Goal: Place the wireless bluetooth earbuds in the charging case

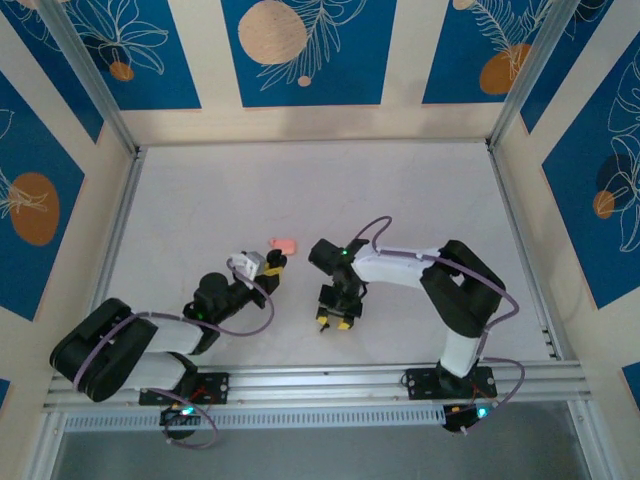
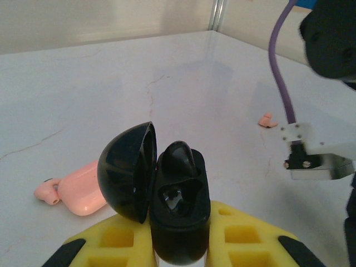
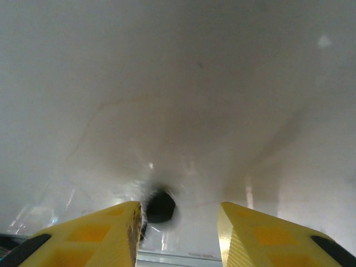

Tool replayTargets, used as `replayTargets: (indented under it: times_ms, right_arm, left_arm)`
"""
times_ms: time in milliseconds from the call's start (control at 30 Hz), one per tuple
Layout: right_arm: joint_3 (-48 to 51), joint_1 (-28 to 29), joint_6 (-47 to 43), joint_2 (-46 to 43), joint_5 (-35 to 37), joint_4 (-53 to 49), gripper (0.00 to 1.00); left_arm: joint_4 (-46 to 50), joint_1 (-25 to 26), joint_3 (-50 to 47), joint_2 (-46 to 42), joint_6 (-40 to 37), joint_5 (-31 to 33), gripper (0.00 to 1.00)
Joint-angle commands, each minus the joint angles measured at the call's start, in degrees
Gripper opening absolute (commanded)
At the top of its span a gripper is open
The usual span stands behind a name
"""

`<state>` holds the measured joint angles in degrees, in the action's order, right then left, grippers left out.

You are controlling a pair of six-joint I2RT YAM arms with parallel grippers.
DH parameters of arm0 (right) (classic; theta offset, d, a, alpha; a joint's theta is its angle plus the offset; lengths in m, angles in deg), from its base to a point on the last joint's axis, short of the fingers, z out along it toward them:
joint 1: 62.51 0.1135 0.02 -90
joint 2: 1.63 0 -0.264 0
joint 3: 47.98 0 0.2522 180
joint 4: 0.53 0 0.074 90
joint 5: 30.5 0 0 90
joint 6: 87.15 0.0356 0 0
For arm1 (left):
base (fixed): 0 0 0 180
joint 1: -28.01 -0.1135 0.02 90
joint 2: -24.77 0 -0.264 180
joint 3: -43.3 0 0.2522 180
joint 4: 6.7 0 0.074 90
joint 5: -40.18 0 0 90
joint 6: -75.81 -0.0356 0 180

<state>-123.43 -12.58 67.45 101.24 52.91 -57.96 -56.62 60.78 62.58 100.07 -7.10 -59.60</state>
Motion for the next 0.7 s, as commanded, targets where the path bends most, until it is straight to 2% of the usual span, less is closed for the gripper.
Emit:
replayTargets:
  times_ms: [0,167,267,400,667]
  right_arm:
    - [-2.5,0.4,1.0,1.9,-1.6,-0.6,0.41]
    - [-3.1,0.5,0.7,3.4,-2.0,-0.5,0.39]
    - [-4.9,1.0,-0.4,3.2,-0.5,-3.8,0.39]
    - [-5.5,1.3,0.4,0.1,1.4,-7.3,0.41]
    - [-0.1,4.6,6.8,-6.9,1.7,-10.0,0.47]
  left_arm:
    - [2.2,-0.5,0.0,-1.3,-1.3,0.1,0.19]
    - [2.3,-0.4,0.1,-1.5,-1.2,-0.1,0.19]
    - [2.8,-0.4,0.4,-1.5,-1.2,-0.2,0.19]
    - [2.5,-0.5,0.4,-1.2,-1.1,-0.4,0.19]
    - [3.1,-0.4,1.0,-1.3,-1.3,-1.1,0.19]
